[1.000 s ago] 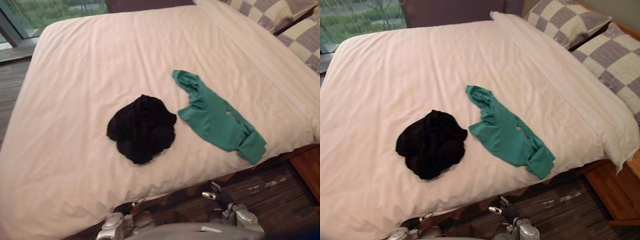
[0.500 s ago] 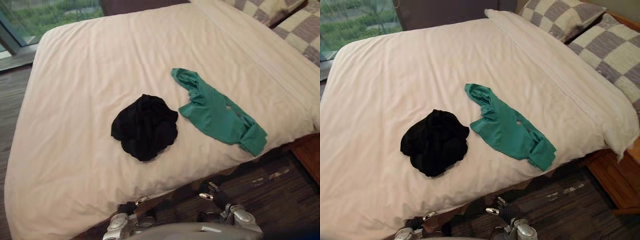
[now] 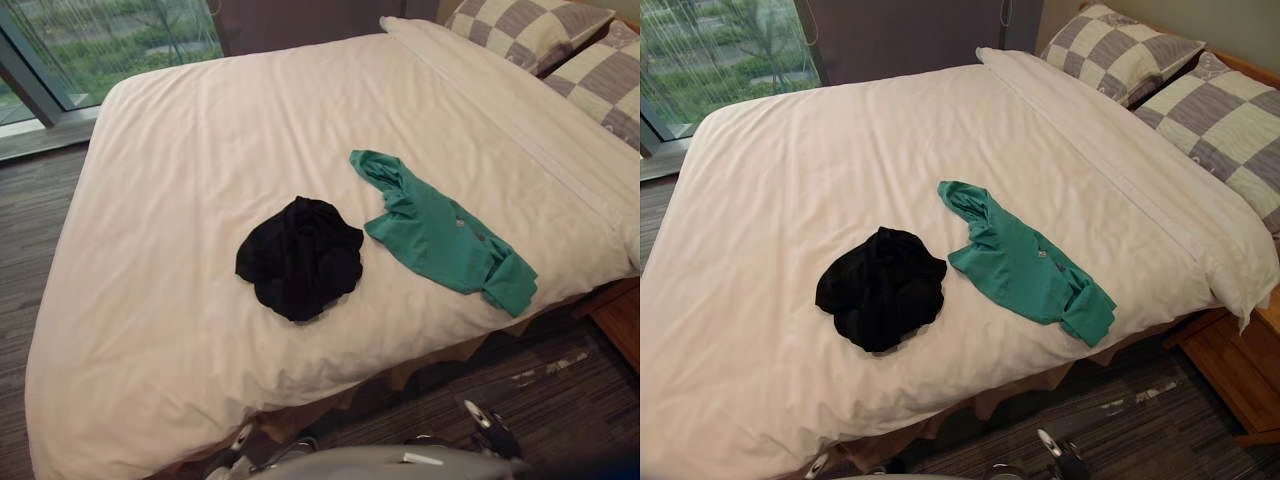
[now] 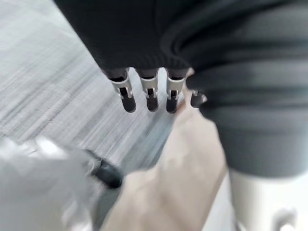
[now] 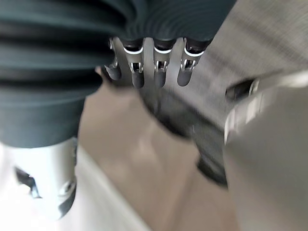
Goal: Tidy the bed and pick cloth on bed and put in laundry
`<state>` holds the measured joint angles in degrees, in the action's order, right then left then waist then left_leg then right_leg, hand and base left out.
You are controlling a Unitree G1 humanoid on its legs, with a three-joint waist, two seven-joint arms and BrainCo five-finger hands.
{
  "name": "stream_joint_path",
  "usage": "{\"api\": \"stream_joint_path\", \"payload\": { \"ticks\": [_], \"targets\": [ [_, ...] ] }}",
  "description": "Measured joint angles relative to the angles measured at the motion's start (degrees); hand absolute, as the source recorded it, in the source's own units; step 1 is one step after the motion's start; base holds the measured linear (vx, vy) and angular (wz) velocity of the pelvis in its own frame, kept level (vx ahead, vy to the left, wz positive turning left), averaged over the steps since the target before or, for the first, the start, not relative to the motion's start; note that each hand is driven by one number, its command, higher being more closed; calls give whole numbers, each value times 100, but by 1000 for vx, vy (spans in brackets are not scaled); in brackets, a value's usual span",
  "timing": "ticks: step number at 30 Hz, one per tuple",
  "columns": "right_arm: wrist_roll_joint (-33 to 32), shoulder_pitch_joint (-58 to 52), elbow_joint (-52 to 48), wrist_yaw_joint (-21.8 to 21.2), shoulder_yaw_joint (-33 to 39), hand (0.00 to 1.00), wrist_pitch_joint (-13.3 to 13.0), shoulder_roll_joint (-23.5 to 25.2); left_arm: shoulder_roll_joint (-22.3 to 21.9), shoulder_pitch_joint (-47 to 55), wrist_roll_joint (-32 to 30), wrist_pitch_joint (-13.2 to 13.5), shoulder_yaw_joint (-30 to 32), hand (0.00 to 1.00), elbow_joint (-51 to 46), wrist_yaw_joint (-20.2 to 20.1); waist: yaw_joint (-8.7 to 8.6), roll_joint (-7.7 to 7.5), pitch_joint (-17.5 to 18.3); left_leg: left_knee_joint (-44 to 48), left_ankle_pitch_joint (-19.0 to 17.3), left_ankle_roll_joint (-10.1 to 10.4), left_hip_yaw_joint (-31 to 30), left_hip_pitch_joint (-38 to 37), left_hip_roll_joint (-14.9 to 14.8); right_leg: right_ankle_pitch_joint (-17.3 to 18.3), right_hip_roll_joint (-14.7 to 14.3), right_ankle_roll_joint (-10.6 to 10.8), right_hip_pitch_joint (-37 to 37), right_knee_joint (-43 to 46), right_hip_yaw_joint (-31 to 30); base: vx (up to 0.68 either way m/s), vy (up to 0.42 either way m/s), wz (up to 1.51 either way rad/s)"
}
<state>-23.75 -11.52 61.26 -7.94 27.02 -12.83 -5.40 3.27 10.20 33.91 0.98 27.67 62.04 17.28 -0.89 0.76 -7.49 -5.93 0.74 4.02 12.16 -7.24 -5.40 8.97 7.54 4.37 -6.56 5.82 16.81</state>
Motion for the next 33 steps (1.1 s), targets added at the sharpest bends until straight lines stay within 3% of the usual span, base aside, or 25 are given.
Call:
{"api": "stream_joint_path", "payload": {
  "ticks": [5,8,12,16,22,23,24,25,26,27,29,33],
  "targets": [
    [-435,-258,-461,-97,1547,0,-16,-527,478,8,372,100,1366,0,-170,155,56,-86,155,3,-2,-3,422,12,140,18,154,2,-243,-131,295,147,25,30],
    [-530,-225,-826,-273,2063,0,-211,-899,941,-15,357,432,2047,0,-596,69,123,-195,372,21,-5,0,510,9,144,17,141,-2,-276,-140,285,141,-2,14],
    [-539,-158,-1086,-572,2459,0,-503,-1183,1284,-33,118,746,2131,0,-1364,-185,159,-279,477,27,-9,-3,596,-72,139,21,115,-11,-391,-140,283,68,-23,14],
    [-533,0,-1084,-785,2695,0,-644,-1531,1440,-115,136,858,2151,0,-1615,-449,147,-239,539,11,-86,-42,606,-67,141,27,102,-22,-391,-159,223,-13,-9,-3],
    [-445,182,-1097,-990,2473,0,-936,-2077,2412,-109,79,1066,1626,0,-2073,-1253,138,-321,664,4,-74,-47,605,-64,132,81,69,-97,-324,-183,-5,-53,-18,-6],
    [-369,238,-1197,-989,2268,0,-976,-2164,2545,-111,-12,1383,1455,0,-2264,-1420,120,-324,729,1,-73,-48,627,1,134,105,67,-105,-238,-179,-89,-89,7,-9],
    [-282,231,-1395,-984,2066,0,-1021,-2182,2587,-101,423,2091,1261,0,-2495,-2150,81,-307,772,2,-47,-64,636,25,137,96,63,-95,-163,-163,-154,-58,12,-11],
    [-211,218,-1525,-968,1916,0,-1025,-2180,2582,-94,544,2708,1082,0,-2805,-2575,58,-298,774,4,-42,-68,652,17,140,91,64,-91,-159,-147,-187,-17,8,-9],
    [-132,224,-1566,-965,1827,0,-1041,-2181,2592,-97,533,2999,985,0,-3040,-2726,45,-289,784,9,-40,-69,657,9,142,88,65,-90,-152,-138,-197,-30,13,-15],
    [1,256,-1681,-954,1625,0,-1089,-2186,2709,-218,447,3568,765,0,-3416,-2952,21,-250,794,6,-44,-66,707,-23,137,92,65,-95,-148,-128,-257,-37,13,-18],
    [80,362,-1718,-936,1324,0,-1140,-2291,2760,-528,227,3826,577,0,-3417,-2970,5,-160,758,6,-51,-66,824,-90,134,92,62,-95,-94,-106,-417,-27,22,-32],
    [597,536,-2078,-736,726,0,-1131,-2314,2728,-754,-316,3689,-138,0,-3533,-2939,-177,42,700,30,-51,-67,950,-73,135,53,57,-84,18,-81,-576,2,16,-24]
  ]
}}
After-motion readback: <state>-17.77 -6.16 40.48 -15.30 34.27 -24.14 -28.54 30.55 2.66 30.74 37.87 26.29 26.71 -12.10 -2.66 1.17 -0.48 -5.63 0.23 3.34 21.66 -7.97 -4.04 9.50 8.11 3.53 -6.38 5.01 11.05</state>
